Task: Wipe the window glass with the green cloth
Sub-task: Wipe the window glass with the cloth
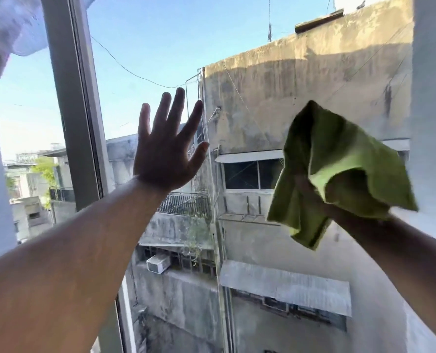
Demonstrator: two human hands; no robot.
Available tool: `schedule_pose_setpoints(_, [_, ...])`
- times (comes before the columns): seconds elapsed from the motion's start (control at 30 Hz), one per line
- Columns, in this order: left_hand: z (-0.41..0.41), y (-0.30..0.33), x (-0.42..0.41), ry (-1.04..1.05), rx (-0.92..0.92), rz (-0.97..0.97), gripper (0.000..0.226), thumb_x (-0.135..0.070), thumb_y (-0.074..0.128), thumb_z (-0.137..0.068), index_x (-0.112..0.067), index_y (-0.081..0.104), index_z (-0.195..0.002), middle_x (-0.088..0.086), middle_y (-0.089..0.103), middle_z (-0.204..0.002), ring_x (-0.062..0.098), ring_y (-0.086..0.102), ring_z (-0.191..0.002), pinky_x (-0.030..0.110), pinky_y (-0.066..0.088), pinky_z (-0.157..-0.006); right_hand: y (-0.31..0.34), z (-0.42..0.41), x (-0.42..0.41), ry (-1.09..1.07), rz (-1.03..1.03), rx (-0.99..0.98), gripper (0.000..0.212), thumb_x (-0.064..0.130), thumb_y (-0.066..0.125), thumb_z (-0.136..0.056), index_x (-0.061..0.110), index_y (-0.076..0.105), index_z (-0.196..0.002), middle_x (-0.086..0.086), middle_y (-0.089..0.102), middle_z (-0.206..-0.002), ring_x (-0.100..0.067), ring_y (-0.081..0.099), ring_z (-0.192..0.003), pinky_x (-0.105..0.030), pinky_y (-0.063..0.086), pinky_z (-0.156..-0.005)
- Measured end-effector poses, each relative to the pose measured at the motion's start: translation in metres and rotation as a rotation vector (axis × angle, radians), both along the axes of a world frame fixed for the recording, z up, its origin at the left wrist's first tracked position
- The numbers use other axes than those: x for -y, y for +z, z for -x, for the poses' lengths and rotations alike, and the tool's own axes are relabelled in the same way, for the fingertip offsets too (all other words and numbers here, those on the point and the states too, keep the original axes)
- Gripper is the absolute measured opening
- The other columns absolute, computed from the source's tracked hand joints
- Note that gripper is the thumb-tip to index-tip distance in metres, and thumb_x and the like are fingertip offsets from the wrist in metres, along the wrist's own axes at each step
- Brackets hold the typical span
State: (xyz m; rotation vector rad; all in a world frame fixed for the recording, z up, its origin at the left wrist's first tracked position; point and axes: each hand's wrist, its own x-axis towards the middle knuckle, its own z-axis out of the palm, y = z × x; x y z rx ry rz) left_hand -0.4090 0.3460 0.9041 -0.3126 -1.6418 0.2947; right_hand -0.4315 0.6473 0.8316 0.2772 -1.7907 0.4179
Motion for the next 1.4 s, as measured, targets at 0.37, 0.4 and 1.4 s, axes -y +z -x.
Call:
schedule_pose_setpoints(0.37, [-0.013, 0.002, -0.003, 0.013, 0.045, 0.019, 0.070, -0.059, 0.022, -0.102, -0.019, 0.021, -0.160, 0.016, 0.014, -0.168, 0.034, 0.009, -0.156, 0.063, 0.009, -0.124, -0.002, -0.028, 0.090, -0.197, -0.150, -0.008, 0.075, 0.056, 0.047, -0.082, 0.013, 0.040, -0.143, -0.015, 0.053, -0.136, -0.032, 0.045, -0.117, -0.048, 0.046, -0.088])
schedule_pose_setpoints(0.4, [-0.017, 0.002, -0.004, -0.028, 0.054, 0.046, 0.072, -0.060, 0.023, -0.101, -0.018, 0.024, -0.159, 0.017, 0.016, -0.167, 0.035, 0.010, -0.156, 0.066, 0.009, -0.123, -0.002, -0.029, 0.089, -0.185, -0.169, 0.005, 0.076, 0.057, 0.046, -0.083, 0.013, 0.038, -0.145, -0.015, 0.052, -0.140, -0.033, 0.047, -0.119, -0.049, 0.046, -0.090])
schedule_pose_setpoints(1.4, [0.000, 0.005, -0.039, -0.409, -0.040, 0.145, 0.011, -0.014, 0.067, -0.094, -0.002, 0.066, -0.096, 0.023, 0.055, -0.142, 0.042, 0.037, -0.145, 0.074, 0.025, -0.114, -0.029, -0.114, -0.030, 0.241, -0.725, -0.185, 0.011, 0.028, 0.052, -0.098, 0.022, 0.055, -0.089, -0.004, 0.067, -0.082, -0.020, 0.054, -0.079, -0.035, 0.045, -0.068])
